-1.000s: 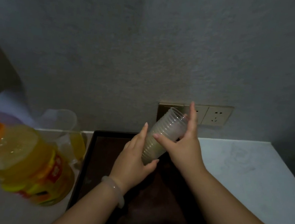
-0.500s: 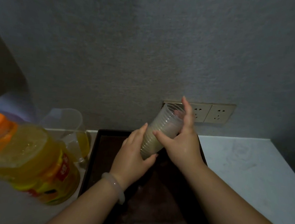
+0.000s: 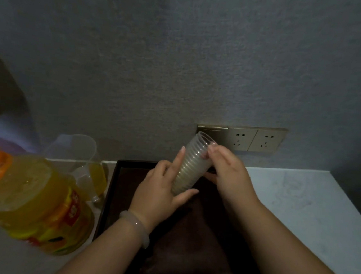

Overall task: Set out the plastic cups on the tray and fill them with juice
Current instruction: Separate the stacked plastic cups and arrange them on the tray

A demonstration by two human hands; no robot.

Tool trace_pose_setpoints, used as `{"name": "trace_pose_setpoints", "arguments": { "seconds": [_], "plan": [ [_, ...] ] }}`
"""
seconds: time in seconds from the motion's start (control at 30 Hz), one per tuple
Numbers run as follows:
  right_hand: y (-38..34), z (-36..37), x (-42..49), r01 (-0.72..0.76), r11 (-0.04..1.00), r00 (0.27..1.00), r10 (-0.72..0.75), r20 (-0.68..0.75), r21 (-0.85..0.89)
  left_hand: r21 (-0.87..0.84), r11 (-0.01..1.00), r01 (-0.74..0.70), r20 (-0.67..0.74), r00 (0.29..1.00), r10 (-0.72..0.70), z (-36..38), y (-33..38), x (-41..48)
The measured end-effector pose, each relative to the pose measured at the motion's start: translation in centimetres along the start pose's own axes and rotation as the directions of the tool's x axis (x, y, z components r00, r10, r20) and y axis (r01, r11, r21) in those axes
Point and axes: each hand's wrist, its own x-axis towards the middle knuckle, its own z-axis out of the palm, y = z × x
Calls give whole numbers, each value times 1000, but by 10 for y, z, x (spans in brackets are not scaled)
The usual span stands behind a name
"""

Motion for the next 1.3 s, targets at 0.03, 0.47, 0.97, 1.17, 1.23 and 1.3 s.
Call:
{"name": "trace_pose_setpoints", "arguments": {
  "seconds": [0.03,0.47,0.97,1.17,1.23,1.3],
  "plan": [
    [-1,-2,0,-31,999,999,31,7,16,4,1000,-8,7,1000,8,1,0,-1],
    [-4,-19,6,-164,986,984,161,75,27,48,993,-110,127,987,103,-3,8,6],
    [-5,-35,11,-55,985,997,62,40,-161,208,955,-213,134,973,188,1,15,13],
    [0,-38,13,-93,989,991,103,90,-118,186,946,-265,209,952,225,2,14,7],
    [0,-39,14,-102,989,990,112,88,-111,176,954,-243,207,957,205,3,17,6],
    [0,-40,14,-103,990,991,110,74,-97,176,959,-224,184,964,191,3,19,7]
  ]
}}
